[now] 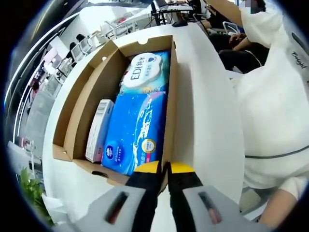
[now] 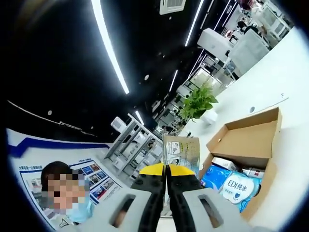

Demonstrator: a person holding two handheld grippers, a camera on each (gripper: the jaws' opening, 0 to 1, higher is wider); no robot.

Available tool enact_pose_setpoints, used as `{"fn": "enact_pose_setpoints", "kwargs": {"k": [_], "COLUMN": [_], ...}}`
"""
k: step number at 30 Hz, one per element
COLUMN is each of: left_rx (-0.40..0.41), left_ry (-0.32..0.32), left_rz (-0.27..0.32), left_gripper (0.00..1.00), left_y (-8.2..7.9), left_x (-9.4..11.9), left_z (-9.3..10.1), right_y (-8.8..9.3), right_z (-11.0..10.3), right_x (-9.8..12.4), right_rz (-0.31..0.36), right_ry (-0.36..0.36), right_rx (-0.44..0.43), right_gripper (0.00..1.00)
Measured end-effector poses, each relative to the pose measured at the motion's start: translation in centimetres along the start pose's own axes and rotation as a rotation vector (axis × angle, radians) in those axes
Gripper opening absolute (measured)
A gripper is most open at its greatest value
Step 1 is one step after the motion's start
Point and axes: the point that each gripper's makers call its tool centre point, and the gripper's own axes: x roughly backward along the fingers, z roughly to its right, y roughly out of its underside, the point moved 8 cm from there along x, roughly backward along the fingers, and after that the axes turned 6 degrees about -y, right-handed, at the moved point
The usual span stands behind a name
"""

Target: Operate the shoe box by opening the lid, removing the specified soft item, and placing it in the target area until the item is outside and the box remains undamaged.

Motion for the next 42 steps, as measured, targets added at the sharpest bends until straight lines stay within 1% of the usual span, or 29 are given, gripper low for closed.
{"fn": "enact_pose_setpoints", "kwargs": {"k": [7, 15, 21, 27, 29, 33, 39, 42], "left_rx": [0.0, -0.003, -0.004, -0.004, -0.005, -0.004, -0.003, -0.002], "left_ry": [-0.002, -0.004, -0.004, -0.006, -0.006, -0.005, -0.007, -0.007], "left_rz": [0.003, 0.006, 0.005, 0.006, 0.006, 0.007, 0.008, 0.008], "left_gripper": [0.05, 0.05, 0.05, 0.05, 0.05, 0.05, 0.05, 0.05], "left_y": [0.0, 0.1, 0.1, 0.1, 0.1, 0.0, 0.0, 0.0], "left_x": [0.0, 0.0, 0.0, 0.0, 0.0, 0.0, 0.0, 0.0], "left_z": [0.0, 0.1, 0.1, 0.1, 0.1, 0.1, 0.1, 0.1], "right_y": [-0.5, -0.3, -0.2, 0.1, -0.1, 0.2, -0.2, 0.5], "right_z": [-0.1, -0.3, -0.3, 0.3, 0.6, 0.9, 1.6, 2.1], "right_x": [0.8, 2.2, 3.0, 4.1, 4.9, 5.8, 7.3, 7.4], "right_rz": [0.01, 0.039, 0.053, 0.066, 0.07, 0.078, 0.082, 0.073], "right_ry": [0.006, 0.017, 0.01, 0.015, 0.017, 0.019, 0.026, 0.039], "right_rx": [0.009, 0.015, 0.011, 0.0, -0.009, -0.021, -0.033, -0.041], "right_gripper": [0.0, 0.0, 0.0, 0.0, 0.0, 0.0, 0.0, 0.0]}}
